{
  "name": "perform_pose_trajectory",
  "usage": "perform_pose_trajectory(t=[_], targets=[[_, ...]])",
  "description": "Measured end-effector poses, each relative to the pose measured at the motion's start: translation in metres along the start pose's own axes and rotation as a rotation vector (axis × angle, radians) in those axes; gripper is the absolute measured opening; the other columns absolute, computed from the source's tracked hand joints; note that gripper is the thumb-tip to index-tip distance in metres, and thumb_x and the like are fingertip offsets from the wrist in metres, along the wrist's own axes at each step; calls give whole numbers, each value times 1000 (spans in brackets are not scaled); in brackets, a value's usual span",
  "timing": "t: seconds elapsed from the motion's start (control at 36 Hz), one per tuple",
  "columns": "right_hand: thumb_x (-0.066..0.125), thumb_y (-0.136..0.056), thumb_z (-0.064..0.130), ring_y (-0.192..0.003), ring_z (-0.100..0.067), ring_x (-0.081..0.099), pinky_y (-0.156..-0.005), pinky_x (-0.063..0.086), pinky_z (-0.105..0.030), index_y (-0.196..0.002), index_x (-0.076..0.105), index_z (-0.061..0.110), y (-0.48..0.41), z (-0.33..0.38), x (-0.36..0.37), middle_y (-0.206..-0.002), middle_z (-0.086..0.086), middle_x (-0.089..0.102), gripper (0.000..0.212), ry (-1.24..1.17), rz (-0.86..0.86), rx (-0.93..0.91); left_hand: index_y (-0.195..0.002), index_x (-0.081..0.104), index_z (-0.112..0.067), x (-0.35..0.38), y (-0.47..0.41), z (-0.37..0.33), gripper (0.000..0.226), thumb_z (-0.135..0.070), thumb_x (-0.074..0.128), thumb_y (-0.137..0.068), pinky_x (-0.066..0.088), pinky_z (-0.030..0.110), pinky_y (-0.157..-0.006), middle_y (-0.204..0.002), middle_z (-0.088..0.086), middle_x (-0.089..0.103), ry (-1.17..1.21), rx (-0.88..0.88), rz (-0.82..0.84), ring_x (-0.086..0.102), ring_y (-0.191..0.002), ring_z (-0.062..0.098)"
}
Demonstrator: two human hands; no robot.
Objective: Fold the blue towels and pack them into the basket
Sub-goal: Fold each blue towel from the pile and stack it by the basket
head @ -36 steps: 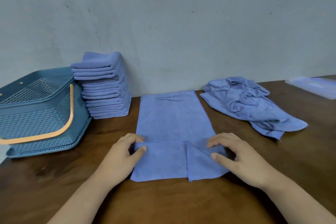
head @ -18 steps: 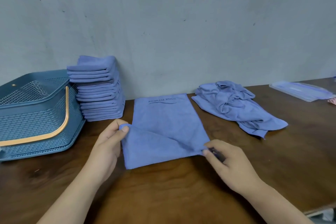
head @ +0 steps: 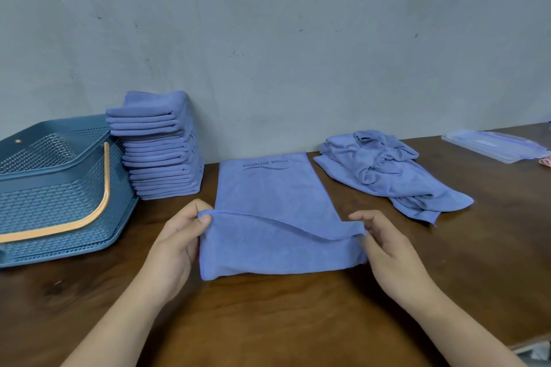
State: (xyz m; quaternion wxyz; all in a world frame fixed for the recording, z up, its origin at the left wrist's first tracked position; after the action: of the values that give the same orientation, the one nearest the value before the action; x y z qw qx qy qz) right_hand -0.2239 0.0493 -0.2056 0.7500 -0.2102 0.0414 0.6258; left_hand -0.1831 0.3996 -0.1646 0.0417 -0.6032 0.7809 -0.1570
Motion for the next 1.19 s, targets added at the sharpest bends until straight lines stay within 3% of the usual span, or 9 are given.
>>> perform_pose_trajectory(t=[0.11,0.19,0.28,0.42,0.58,0.72,0.89,1.03,1.19], targets=[[71,-95,7,-96,-11,68,-83,57,-23,-120,65,39,3,2,4,-106,16,69,41,193,68,-70,-83,50,-8,-10,-2,-3,23,-25,57,-96,38,30,-66,-84,14,47,23,36,-97,49,-75,19],[82,-86,18,-91,-11,65,-77,54,-23,-109,64,43,2,-2,4,-101,17,64,38,377,63,-104,-77,58,-19,-17,-4,-4,25,-19,54,-102,43,23,-65,-78,5,52,57,58,-156,52,-73,13],[83,-84,39,-83,-11,61,-68,50,-22,-91,64,39,4,-2,8,-91,15,61,20,488,76,-118,-76,58,-21,-19,-4,-2,29,-17,51,-104,43,22,-66,-78,2,51,39,54,-158,51,-73,11],[77,-86,49,-80,-10,59,-62,48,-22,-72,59,30,7,-1,12,-77,11,59,29,609,115,-173,-79,56,-18,-17,-4,2,25,-19,52,-103,38,32,-69,-79,4,51,-22,34,-164,50,-73,13],[72,-97,34,-83,-15,62,-68,50,-27,-83,66,34,8,4,11,-86,11,62,15,513,106,-262,-72,61,-22,-22,-7,6,34,-15,54,-105,36,35,-73,-75,2,54,-1,7,-246,51,-74,14],[68,-102,18,-88,-13,72,-76,54,-21,-96,75,31,6,13,-2,-91,9,75,16,151,-61,-155,-73,59,-19,-20,-7,5,37,-12,46,-107,44,30,-75,-77,2,57,132,23,-277,57,-77,13],[55,-108,19,-99,-27,76,-87,63,-43,-105,71,24,5,18,-8,-108,-6,76,17,-251,-97,-68,-74,47,-18,-19,-2,0,27,-19,47,-101,36,29,-65,-73,3,44,101,71,-210,46,-71,16],[56,-108,13,-101,-29,69,-98,52,-45,-103,67,17,4,13,-11,-98,-5,72,13,-161,-39,-28,-72,39,-9,-16,0,-2,24,-21,52,-90,25,37,-61,-70,10,33,38,66,-150,35,-67,24],[60,-97,8,-81,-19,71,-81,55,-44,-88,69,27,6,7,-12,-84,6,75,23,135,6,64,-68,41,-10,-9,3,-4,25,-21,55,-85,28,32,-57,-66,8,34,-37,26,-13,35,-61,21]])
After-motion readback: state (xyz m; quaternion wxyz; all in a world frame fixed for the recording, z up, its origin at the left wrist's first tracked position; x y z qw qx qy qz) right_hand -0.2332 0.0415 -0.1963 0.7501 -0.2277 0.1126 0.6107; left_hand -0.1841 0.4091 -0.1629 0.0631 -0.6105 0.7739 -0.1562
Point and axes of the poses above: each hand's wrist, its own y-axis away from the middle knuckle, its own x-axis out of the palm, z = x × y, the point moved 4 cm from there along -y, towards the middle knuckle
